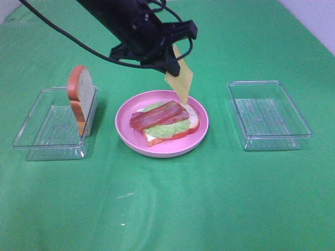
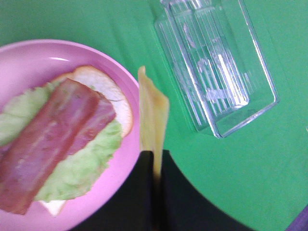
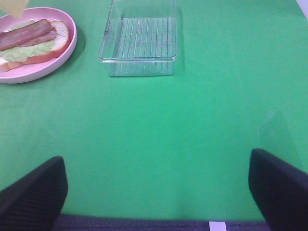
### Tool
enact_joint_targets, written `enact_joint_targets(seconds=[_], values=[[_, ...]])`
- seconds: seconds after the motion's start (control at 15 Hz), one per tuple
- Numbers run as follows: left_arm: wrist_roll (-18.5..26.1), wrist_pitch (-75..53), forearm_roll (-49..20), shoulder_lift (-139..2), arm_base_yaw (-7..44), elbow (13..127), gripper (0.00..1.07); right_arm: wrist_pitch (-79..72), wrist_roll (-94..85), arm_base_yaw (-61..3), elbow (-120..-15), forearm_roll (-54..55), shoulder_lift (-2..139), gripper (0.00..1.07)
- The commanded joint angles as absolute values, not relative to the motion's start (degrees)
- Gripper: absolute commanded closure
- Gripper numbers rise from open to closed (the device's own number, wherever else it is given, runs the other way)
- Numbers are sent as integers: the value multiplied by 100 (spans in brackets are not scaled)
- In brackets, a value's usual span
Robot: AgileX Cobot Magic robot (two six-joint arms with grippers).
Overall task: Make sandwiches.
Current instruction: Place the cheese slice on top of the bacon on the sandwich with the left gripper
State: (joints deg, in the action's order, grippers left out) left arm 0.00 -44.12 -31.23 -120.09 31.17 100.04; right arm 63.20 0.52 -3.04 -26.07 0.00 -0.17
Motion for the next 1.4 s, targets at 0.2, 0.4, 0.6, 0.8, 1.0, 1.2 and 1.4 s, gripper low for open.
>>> enact_joint_targets(seconds=[0.2,0.4,0.6,0.8,1.0,1.2,1.4], values=[[292,-4160,-3770,-12508,3243,10044,107,6325,0,-275,-2618,0,-206,10],[281,-4125,-3529,-12708,3191,10038,107,6325,0,-275,-2618,0,-206,10],[138,-4183,-3065,-13000,3088,10032,107,6325,0,-275,-2618,0,-201,10],[-29,-4142,-2418,-13086,3077,10044,107,6325,0,-275,-2618,0,-201,10],[-590,-4142,-1811,-13086,3077,10044,103,6325,0,-275,-2618,0,-201,10],[-819,-4148,-1587,-13086,3077,10044,82,6325,0,-275,-2618,0,-201,10],[-819,-4475,-1587,-13069,3083,10365,5,6325,0,-275,-2618,0,-201,10]])
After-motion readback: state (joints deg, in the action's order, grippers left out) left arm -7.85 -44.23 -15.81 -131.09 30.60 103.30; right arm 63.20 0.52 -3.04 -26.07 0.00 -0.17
